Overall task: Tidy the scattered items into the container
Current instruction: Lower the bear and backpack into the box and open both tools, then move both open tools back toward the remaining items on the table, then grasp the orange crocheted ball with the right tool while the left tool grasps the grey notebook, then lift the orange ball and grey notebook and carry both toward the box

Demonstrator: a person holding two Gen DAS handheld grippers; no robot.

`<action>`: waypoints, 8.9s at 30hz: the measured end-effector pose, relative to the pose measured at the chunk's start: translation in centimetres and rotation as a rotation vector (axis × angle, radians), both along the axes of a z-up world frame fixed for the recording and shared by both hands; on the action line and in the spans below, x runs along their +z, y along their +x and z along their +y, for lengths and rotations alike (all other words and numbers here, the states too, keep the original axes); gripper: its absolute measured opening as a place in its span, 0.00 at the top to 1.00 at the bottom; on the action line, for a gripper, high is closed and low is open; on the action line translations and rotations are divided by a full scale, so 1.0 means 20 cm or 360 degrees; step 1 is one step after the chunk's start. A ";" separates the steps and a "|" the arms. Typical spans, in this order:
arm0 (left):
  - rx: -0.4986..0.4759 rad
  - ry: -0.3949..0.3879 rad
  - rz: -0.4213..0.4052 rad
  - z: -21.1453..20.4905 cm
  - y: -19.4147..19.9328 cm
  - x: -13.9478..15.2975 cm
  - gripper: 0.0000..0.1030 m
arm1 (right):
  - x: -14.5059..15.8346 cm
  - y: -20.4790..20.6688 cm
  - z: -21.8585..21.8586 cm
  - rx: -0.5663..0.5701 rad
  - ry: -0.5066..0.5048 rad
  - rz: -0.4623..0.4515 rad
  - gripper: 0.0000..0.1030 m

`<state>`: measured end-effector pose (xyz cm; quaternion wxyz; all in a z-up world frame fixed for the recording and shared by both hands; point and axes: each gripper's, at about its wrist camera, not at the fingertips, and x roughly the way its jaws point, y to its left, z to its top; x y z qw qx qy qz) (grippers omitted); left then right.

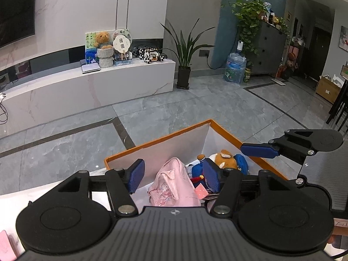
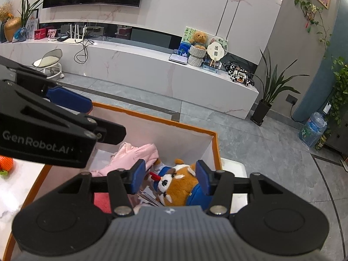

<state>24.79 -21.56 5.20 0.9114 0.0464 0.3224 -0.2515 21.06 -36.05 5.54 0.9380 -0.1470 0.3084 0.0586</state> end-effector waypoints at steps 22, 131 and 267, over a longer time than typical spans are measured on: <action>0.0008 0.0008 -0.0071 0.05 -0.09 0.12 0.33 | 0.13 -0.06 0.04 0.0011 -0.0005 -0.0067 0.47; 0.0540 0.0554 0.0286 1.60 -0.57 -0.53 0.03 | -0.53 -0.10 1.24 0.0344 0.0428 0.0469 0.23; 0.0124 0.0274 -0.0148 0.73 -0.63 0.42 0.08 | 0.52 -0.47 0.36 0.0227 0.0836 -0.0262 0.53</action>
